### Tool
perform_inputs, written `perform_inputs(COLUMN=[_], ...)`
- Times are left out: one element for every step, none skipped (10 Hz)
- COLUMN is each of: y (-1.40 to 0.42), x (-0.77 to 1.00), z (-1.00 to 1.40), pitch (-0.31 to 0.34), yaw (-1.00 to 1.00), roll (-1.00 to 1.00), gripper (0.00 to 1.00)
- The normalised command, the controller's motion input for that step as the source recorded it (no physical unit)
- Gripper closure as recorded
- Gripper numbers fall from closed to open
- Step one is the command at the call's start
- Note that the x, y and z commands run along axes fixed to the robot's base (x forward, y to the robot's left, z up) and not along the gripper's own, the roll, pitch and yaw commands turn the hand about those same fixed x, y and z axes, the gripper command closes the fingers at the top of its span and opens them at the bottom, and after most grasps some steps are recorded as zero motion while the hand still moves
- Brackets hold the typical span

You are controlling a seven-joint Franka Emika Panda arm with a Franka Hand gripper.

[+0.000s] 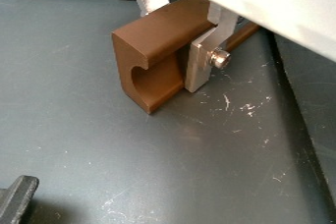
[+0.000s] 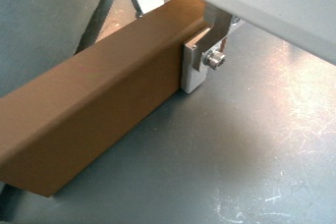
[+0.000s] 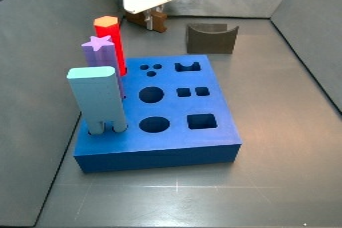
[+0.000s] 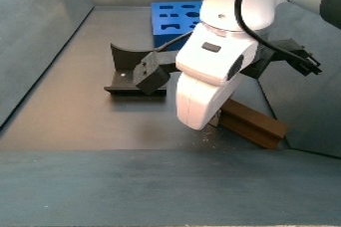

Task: Pick up the arch object. Move up. Place the arch object on the fixture. Regrasp the arch object. Rotate the arch object. Move to above the board. Insert the arch object.
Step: Pick up the arch object, then move up, then place the arch object on the fixture.

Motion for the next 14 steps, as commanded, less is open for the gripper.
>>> perform_inputs(y=[0.00,0.00,0.00,0.00,0.00,0.00,0.00,-0.02,-0.01,-0.01,-0.01,-0.01,0.00,0.00], x=[0.00,0.00,0.00,0.00,0.00,0.00,0.00,-0.05,-0.08,-0.06,-0.04,-0.03,0.00,0.00], z=[0.00,0.00,0.00,0.00,0.00,0.00,0.83,0.82,0.73,0.63,0.50,0.35,1.00,1.00], pitch=[0.000,0.000,0.000,0.000,0.000,0.000,0.000,0.020,0.034,0.046,0.046,0.041,0.000,0.003], yaw=[0.00,0.00,0.00,0.00,0.00,0.00,0.00,0.04,0.04,0.04,0.03,0.03,0.00,0.00], roll=[0.00,0.00,0.00,0.00,0.00,0.00,0.00,-0.01,-0.01,-0.01,-0.02,-0.02,0.00,0.00], gripper=[1.00,1.00,1.00,1.00,1.00,1.00,1.00,1.00,1.00,1.00,1.00,1.00,1.00,1.00])
